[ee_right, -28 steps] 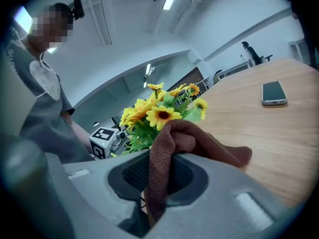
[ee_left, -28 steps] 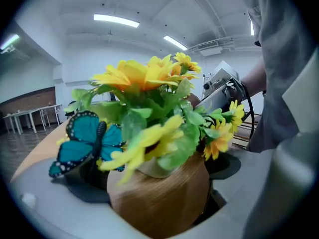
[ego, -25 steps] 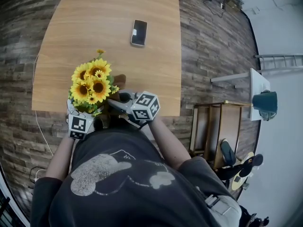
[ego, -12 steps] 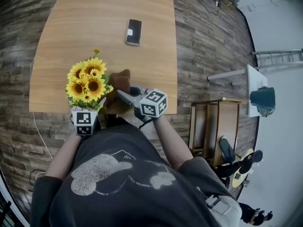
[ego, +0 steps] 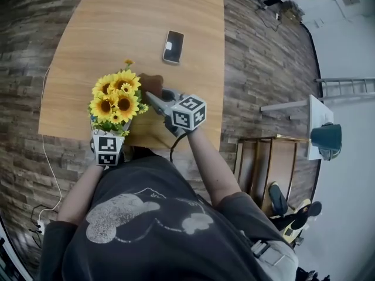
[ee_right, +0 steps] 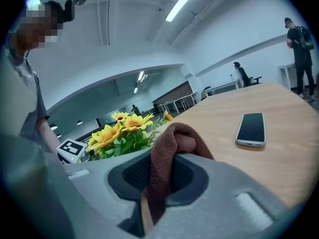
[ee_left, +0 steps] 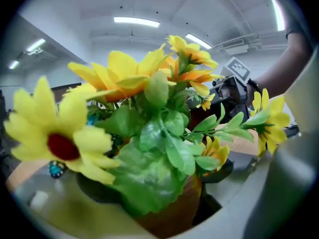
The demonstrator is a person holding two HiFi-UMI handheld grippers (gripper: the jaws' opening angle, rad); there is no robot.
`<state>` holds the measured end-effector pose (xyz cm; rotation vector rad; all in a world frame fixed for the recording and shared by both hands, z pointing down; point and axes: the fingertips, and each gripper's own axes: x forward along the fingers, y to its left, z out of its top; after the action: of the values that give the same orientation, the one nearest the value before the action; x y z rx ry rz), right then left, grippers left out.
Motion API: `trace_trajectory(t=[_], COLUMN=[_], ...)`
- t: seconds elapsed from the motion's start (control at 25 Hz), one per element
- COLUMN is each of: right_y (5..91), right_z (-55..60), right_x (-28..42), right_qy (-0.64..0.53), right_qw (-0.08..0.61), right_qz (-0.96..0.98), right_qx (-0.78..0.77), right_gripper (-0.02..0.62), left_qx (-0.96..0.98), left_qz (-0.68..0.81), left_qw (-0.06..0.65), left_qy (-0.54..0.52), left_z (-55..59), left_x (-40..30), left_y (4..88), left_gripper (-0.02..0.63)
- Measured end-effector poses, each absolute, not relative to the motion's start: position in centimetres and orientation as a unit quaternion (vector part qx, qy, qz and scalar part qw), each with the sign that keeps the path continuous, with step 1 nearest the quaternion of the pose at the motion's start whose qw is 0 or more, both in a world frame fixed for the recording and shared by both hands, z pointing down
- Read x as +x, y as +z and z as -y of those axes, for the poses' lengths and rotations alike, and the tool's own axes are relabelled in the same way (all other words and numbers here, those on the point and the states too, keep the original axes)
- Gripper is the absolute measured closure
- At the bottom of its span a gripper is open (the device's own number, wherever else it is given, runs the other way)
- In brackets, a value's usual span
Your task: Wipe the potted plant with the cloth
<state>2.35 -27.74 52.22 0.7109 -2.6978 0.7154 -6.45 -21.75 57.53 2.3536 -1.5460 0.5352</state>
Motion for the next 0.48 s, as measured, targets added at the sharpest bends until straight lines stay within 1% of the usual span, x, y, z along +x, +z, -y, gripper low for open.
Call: trace_trajectory(t=[0.2,0.48], right_y=[51.9,53.7], right_z=[30.6,31.2], right_x=[1.0,-2.1], right_qy=[0.240,0.260], right_qw=[0.131,0.163], right_qz=[0.934,0.937], right_qx=[0.230,0.165], right_gripper=[0.543,0.543], left_qx=[0.823,0.855], left_qz=[0.521,0.476], left_qw=[0.133,0.123], left_qy=[0.180,0.169], left_z=[21.5,21.2], left_x=[-6.6,-6.6], left_y=[57.6,57.7], left_gripper=[0.129,0.129])
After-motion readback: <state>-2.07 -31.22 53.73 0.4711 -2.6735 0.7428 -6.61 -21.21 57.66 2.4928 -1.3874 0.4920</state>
